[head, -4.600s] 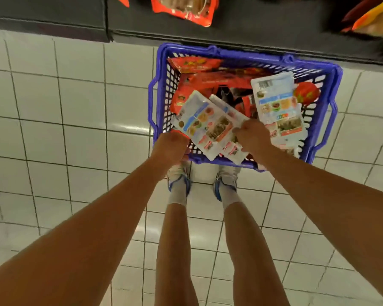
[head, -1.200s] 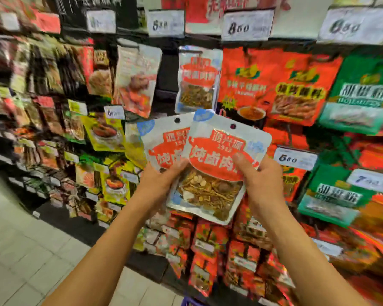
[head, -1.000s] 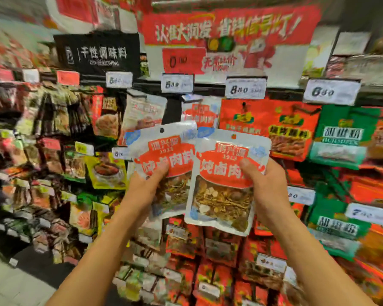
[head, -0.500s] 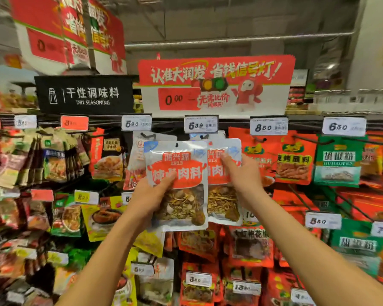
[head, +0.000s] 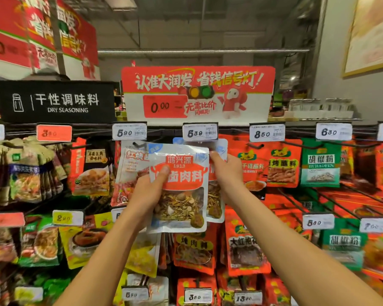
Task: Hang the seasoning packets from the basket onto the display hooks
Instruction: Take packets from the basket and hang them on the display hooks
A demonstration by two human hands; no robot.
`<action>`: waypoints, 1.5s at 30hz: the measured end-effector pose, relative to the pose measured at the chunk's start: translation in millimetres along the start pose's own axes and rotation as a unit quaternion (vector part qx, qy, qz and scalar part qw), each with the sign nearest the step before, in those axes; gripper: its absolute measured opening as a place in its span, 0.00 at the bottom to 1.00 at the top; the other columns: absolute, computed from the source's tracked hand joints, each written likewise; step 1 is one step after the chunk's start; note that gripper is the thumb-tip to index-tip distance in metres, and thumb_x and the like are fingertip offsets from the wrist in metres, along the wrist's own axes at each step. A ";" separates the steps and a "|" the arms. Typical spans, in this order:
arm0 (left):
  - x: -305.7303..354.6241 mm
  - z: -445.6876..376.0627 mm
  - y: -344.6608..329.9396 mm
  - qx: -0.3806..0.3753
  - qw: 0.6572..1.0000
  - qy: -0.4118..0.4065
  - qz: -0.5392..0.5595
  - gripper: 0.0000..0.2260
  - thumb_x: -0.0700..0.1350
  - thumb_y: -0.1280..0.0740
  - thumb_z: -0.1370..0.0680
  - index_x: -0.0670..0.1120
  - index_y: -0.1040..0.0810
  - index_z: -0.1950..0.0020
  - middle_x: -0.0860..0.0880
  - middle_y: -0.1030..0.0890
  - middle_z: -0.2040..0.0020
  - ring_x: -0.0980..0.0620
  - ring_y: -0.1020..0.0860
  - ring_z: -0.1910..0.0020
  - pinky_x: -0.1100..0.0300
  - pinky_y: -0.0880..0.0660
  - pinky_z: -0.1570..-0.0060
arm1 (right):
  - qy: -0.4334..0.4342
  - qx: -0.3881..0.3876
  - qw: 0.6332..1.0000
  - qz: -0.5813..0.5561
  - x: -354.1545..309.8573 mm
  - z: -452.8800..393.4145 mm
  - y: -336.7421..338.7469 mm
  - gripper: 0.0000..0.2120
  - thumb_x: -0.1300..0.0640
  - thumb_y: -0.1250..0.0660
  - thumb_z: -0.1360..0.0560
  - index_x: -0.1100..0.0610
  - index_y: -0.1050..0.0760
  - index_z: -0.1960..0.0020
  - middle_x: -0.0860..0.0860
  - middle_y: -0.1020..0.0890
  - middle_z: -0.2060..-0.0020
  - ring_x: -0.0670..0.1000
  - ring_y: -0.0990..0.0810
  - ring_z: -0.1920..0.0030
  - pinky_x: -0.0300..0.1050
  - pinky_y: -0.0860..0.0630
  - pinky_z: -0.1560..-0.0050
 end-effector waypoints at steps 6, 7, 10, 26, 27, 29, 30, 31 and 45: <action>2.4 -2.9 0.9 0.012 1.000 -0.019 0.006 0.14 0.56 0.33 0.20 0.49 0.19 0.42 0.52 0.12 0.51 0.54 0.14 0.51 0.57 0.21 0.51 | -0.018 -0.012 0.999 -0.026 -1.5 3.6 -4.1 0.12 0.51 0.31 0.23 0.54 0.19 0.63 0.52 0.13 0.64 0.56 0.13 0.58 0.59 0.18 0.50; 2.9 -3.7 1.7 0.013 1.000 -0.021 0.006 0.13 0.56 0.33 0.20 0.49 0.19 0.43 0.52 0.12 0.51 0.54 0.14 0.52 0.58 0.21 0.52 | -0.022 -0.012 0.999 -0.032 -2.6 3.0 -4.9 0.12 0.51 0.31 0.23 0.54 0.19 0.64 0.52 0.13 0.64 0.56 0.13 0.58 0.61 0.17 0.49; 4.9 -5.3 4.3 0.015 1.000 -0.020 0.016 0.14 0.56 0.32 0.20 0.48 0.19 0.43 0.51 0.12 0.51 0.53 0.14 0.52 0.62 0.21 0.57 | -0.037 -0.011 0.998 -0.050 -3.3 2.6 -6.6 0.13 0.52 0.32 0.24 0.53 0.20 0.66 0.53 0.13 0.64 0.57 0.13 0.59 0.64 0.17 0.48; 7.1 -1.0 -9.9 0.018 1.000 -0.012 0.016 0.12 0.54 0.32 0.20 0.47 0.20 0.43 0.52 0.12 0.52 0.55 0.14 0.54 0.69 0.21 0.64 | -0.049 0.033 0.998 -0.008 -4.1 -4.5 2.6 0.21 0.39 0.29 0.26 0.55 0.21 0.67 0.53 0.13 0.65 0.55 0.17 0.63 0.46 0.29 0.65; 6.6 -0.6 -10.8 0.016 1.000 -0.010 0.017 0.12 0.53 0.32 0.20 0.47 0.20 0.42 0.52 0.12 0.52 0.54 0.14 0.54 0.68 0.21 0.63 | -0.049 0.037 0.998 -0.005 -4.8 -5.2 2.4 0.20 0.41 0.29 0.26 0.55 0.21 0.67 0.54 0.13 0.65 0.55 0.17 0.63 0.47 0.29 0.65; 6.0 -0.1 -11.6 0.019 1.000 -0.007 0.021 0.12 0.53 0.32 0.20 0.47 0.20 0.42 0.51 0.12 0.51 0.54 0.14 0.53 0.67 0.21 0.62 | -0.042 0.041 0.998 0.000 -5.6 -5.7 1.5 0.18 0.44 0.29 0.26 0.56 0.22 0.68 0.55 0.14 0.65 0.57 0.17 0.63 0.49 0.28 0.65; 5.4 0.1 -11.4 0.021 0.999 -0.007 0.024 0.12 0.53 0.32 0.20 0.47 0.20 0.42 0.51 0.12 0.51 0.54 0.14 0.53 0.66 0.21 0.61 | -0.036 0.040 0.999 0.006 -6.1 -5.6 0.8 0.18 0.45 0.30 0.26 0.56 0.22 0.68 0.55 0.14 0.65 0.57 0.17 0.63 0.50 0.27 0.65; 4.5 0.0 -10.5 0.024 0.999 -0.007 0.026 0.12 0.53 0.32 0.20 0.48 0.20 0.42 0.51 0.12 0.51 0.53 0.14 0.53 0.66 0.21 0.61 | -0.031 0.036 0.999 0.011 -6.6 -5.5 -0.3 0.18 0.45 0.30 0.26 0.55 0.22 0.69 0.54 0.14 0.65 0.57 0.17 0.63 0.51 0.26 0.64; -1.3 -8.2 -10.1 0.019 0.999 -0.011 0.031 0.12 0.54 0.32 0.20 0.48 0.19 0.43 0.51 0.12 0.51 0.53 0.14 0.52 0.62 0.21 0.57 | -0.019 0.018 0.999 0.033 1.2 -12.0 -0.4 0.16 0.48 0.32 0.25 0.56 0.22 0.68 0.58 0.14 0.64 0.64 0.15 0.57 0.50 0.26 0.63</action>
Point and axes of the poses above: each hand's wrist, its own z-axis away from the middle knuckle, its own y-axis out of the back of the hand, x = y × z, the point moved 3 cm from there along -z, towards the middle knuckle
